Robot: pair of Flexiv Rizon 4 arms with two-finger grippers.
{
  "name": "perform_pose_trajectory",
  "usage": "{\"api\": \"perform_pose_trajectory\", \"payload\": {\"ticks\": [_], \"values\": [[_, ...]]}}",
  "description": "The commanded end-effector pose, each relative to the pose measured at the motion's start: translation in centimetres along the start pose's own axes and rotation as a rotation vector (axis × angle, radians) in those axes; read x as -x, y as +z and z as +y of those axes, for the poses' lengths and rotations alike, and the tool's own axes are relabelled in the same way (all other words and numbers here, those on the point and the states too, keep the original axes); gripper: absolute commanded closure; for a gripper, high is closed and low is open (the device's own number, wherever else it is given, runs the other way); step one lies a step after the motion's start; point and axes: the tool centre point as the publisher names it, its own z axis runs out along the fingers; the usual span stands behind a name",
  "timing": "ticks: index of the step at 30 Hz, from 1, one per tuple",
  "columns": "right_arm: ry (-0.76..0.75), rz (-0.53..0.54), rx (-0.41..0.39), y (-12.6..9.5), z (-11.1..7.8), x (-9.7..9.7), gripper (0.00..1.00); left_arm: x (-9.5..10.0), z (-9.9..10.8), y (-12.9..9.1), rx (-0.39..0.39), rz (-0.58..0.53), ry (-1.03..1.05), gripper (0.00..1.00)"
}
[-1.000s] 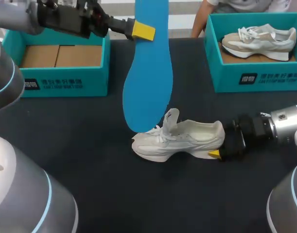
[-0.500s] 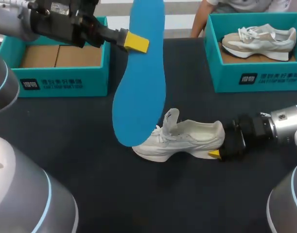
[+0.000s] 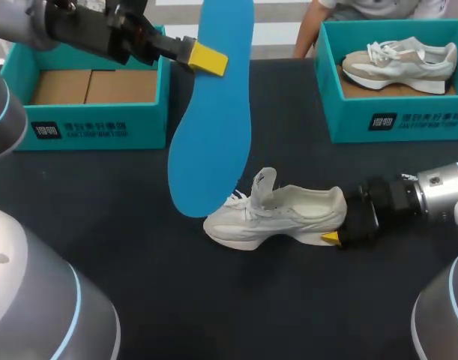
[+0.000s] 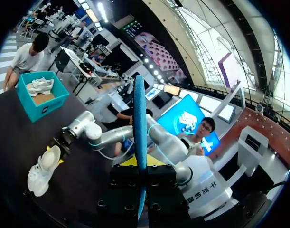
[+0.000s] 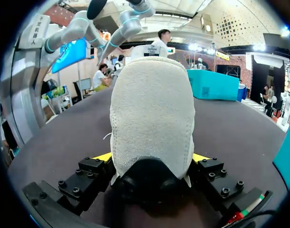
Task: Take the shoe out of the shoebox, open the shoe tongue, remove and reinsert the insole, then place the shoe into the shoebox
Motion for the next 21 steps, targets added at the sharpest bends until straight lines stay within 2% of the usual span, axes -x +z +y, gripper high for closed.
{"api": "perform_pose_trajectory", "payload": {"ticks": [1, 8, 9, 10, 14, 21], "values": [[0.0, -0.001, -0.004, 0.3, -0.3, 0.0, 1.0, 0.1, -0.2, 0.0, 0.004, 0.001, 0.0, 1.0], [0.0, -0.001, -0.004, 0.3, -0.3, 0.0, 1.0, 0.1, -0.2, 0.0, 0.004, 0.001, 0.0, 1.0], [0.0, -0.001, -0.004, 0.3, -0.3, 0.0, 1.0, 0.0, -0.2, 0.1, 0.0, 0.028, -0.034, 1.0], [0.0, -0.001, -0.004, 0.3, -0.3, 0.0, 1.0, -0.1, -0.1, 0.0, 0.003, 0.007, -0.06, 1.0], [0.0, -0.001, -0.004, 0.3, -0.3, 0.0, 1.0, -1.1, 0.0, -0.2, -0.024, 0.017, -0.115, 1.0], [0.0, -0.001, -0.004, 0.3, -0.3, 0.0, 1.0, -2.8, 0.4, 0.3, -0.027, 0.045, -0.177, 1.0]]}}
